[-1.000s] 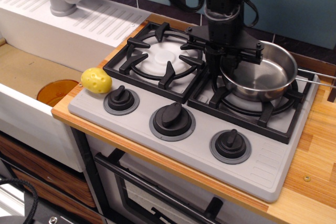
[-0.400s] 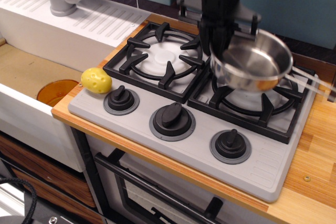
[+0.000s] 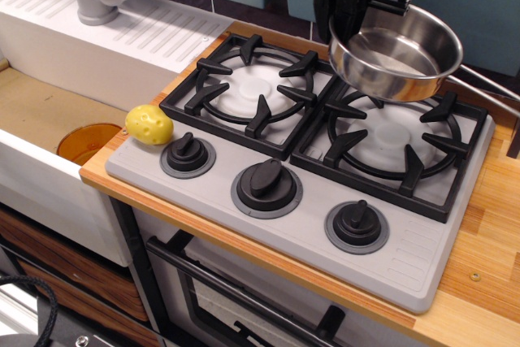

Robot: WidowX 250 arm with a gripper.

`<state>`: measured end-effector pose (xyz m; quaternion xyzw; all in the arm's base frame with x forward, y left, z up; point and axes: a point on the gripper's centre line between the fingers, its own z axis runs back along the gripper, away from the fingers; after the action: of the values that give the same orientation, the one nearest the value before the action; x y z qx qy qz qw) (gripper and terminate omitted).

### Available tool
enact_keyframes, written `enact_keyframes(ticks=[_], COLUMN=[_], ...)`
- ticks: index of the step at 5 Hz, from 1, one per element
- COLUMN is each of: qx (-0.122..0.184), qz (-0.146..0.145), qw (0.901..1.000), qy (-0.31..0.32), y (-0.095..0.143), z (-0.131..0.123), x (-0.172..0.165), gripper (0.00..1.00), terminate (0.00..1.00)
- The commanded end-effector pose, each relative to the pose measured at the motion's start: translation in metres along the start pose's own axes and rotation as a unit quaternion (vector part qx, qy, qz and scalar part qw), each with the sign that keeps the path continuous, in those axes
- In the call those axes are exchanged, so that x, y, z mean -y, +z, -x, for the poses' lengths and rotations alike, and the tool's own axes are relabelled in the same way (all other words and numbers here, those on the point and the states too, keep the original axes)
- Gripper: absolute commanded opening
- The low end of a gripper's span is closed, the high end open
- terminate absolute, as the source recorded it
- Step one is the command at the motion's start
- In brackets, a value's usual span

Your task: Put pot or pan on stove and put potato in pot or pan

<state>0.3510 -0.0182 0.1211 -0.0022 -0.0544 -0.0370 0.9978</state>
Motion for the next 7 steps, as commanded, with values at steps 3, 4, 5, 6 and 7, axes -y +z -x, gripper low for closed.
enact_keyframes(ticks=[3, 4, 5, 6, 7], qx=[0.077, 0.087, 0.098, 0.104, 0.107], qz=[-0.007, -0.008, -0.008, 0.0, 0.007], qw=[0.995, 0.9937, 0.9927, 0.9921, 0.9924], qy=[-0.064, -0.07, -0.07, -0.07, -0.06], y=[-0.001, -0.007, -0.018, -0.029, -0.039], z=[-0.012, -0.011, -0.013, -0.012, -0.011], x=[-0.106, -0.119, -0.128, -0.132, -0.126], gripper=[0.0, 0.0, 0.0, 0.0, 0.0], terminate=[0.0, 0.0, 0.0, 0.0, 0.0])
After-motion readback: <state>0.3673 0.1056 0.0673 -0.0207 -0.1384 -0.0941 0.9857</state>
